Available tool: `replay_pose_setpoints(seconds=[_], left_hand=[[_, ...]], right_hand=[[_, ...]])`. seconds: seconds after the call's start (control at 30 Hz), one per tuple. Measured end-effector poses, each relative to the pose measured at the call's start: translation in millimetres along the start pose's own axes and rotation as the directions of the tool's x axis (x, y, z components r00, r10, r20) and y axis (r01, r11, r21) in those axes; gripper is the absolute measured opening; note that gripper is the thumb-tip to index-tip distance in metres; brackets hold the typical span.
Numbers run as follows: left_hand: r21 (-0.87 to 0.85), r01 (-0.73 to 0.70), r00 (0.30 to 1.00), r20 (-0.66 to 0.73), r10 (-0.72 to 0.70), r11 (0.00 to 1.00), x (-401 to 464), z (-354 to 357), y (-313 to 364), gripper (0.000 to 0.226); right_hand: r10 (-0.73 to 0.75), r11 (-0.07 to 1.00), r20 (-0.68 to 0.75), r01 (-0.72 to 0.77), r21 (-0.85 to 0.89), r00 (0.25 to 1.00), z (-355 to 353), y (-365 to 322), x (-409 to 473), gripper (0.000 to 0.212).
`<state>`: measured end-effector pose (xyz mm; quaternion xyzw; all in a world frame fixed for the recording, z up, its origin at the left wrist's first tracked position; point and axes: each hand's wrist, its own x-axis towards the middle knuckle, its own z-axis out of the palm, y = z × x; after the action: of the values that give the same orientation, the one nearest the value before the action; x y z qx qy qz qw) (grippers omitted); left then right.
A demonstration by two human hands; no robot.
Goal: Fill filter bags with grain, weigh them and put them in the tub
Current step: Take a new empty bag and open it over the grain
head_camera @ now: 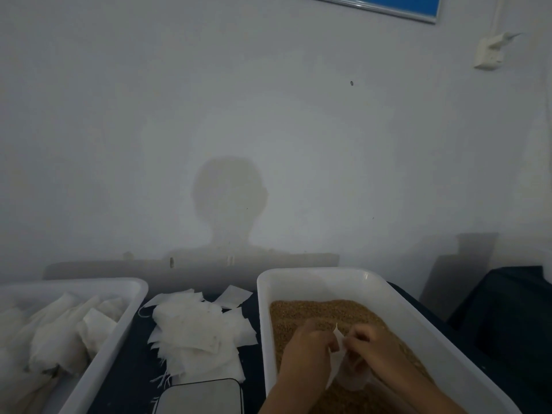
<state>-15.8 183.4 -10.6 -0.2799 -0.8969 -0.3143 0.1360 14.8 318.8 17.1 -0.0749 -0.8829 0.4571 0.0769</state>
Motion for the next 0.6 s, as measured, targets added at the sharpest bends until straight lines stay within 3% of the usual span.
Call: replay_pose_setpoints(seconds=[0.1, 0.2, 0.33, 0.4, 0.5, 0.6], left_hand=[[0.031, 0.061, 0.994, 0.087, -0.063, 0.998, -1.9, 2.5, 2.4, 0.027], [0.079, 0.015, 0.993, 0.119, -0.025, 0.997, -4.4, 1.7, 4.3, 0.040], [0.009, -0.144, 0.989, -0.009, 0.144, 0.989, -6.5, -3.8, 8.0, 0.029], [0.008, -0.162, 0.984, -0.069, 0.162, 0.987, -6.0, -5.8, 8.7, 0.027], [0.009, -0.137, 0.988, -0.075, 0.138, 0.990, -6.2, -6.2, 8.6, 0.006], [-0.002, -0.028, 0.999, -0.039, 0.028, 1.000, -7.1, -6.7, 9.3, 0.010]], right_hand=[[-0.012, 1.000, 0.007, 0.012, 0.028, 1.000, -0.5, -1.1, -3.5, 0.031], [-0.016, 0.998, -0.001, 0.016, 0.054, 1.000, -1.5, -2.3, -6.5, 0.029], [0.001, 0.998, 0.030, -0.003, 0.063, 1.000, -2.8, -4.0, -6.2, 0.026], [0.023, 0.999, -0.003, -0.023, 0.032, 1.000, -2.7, -2.7, -5.5, 0.025], [-0.002, 0.967, -0.105, -0.025, -0.255, 0.994, -5.2, 8.1, -2.8, 0.022], [0.065, 0.863, 0.017, -0.048, -0.503, 0.998, -9.9, 17.0, -6.0, 0.013]])
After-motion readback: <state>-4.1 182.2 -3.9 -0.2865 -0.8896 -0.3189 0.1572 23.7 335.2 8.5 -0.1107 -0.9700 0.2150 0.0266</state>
